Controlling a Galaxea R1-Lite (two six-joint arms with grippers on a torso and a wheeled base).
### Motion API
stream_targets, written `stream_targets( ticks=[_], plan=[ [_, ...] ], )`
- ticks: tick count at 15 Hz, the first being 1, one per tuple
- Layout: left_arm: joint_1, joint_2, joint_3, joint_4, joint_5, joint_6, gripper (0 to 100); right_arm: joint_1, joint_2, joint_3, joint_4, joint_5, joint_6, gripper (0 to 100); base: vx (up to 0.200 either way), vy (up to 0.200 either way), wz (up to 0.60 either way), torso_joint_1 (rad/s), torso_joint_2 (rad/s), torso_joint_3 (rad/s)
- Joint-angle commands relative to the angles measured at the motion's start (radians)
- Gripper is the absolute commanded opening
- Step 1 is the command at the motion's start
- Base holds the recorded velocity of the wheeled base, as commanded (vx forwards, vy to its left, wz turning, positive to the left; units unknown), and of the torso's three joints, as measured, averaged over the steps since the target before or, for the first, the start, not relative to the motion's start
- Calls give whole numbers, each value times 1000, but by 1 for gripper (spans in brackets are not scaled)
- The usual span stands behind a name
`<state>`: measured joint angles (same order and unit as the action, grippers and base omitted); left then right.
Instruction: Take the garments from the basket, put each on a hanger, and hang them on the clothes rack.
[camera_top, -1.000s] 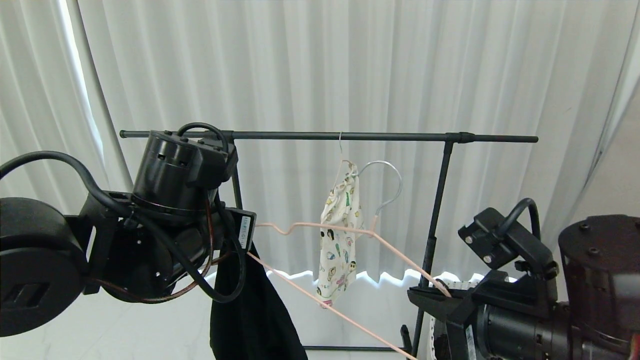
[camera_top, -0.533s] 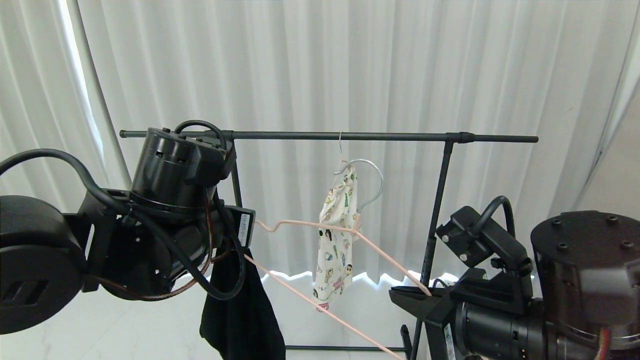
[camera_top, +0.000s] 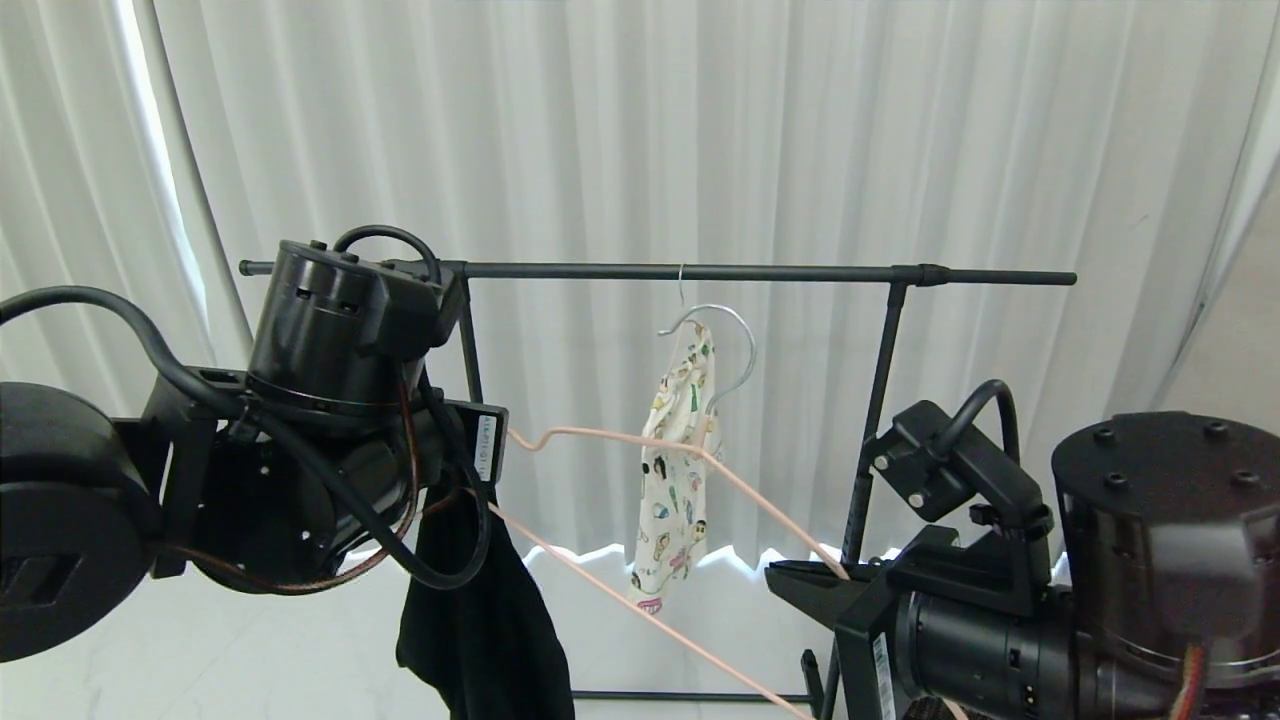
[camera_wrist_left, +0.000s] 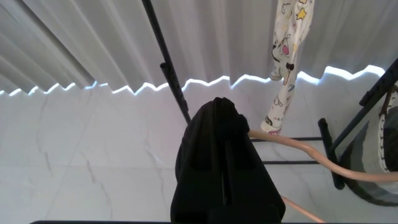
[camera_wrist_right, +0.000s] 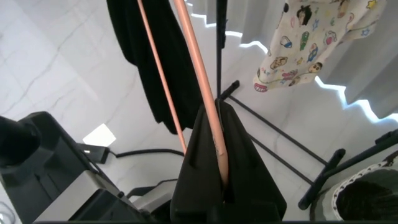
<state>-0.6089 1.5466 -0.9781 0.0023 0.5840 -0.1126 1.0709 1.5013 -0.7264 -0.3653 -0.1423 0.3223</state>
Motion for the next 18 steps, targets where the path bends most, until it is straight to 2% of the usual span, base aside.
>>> stream_targets(
  ticks=[1, 7, 11, 18],
  plan=[
    [1, -2, 1, 1, 0, 1, 0, 3, -29, -1, 2, 6, 0, 0, 0, 0, 0, 0, 0, 0],
    [1, -2, -2, 1, 0, 1, 0, 47, -52, 7, 40, 23, 3, 0, 0, 0, 0, 0, 0, 0],
    [-31, -19, 2, 1, 3, 1, 0, -15, -10, -24, 34, 18, 3, 0, 0, 0, 0, 0, 0, 0],
    [-115, -20, -13, 1, 2, -1, 0, -20, 53, -56, 34, 20, -2, 0, 0, 0, 0, 0, 0, 0]
  ],
)
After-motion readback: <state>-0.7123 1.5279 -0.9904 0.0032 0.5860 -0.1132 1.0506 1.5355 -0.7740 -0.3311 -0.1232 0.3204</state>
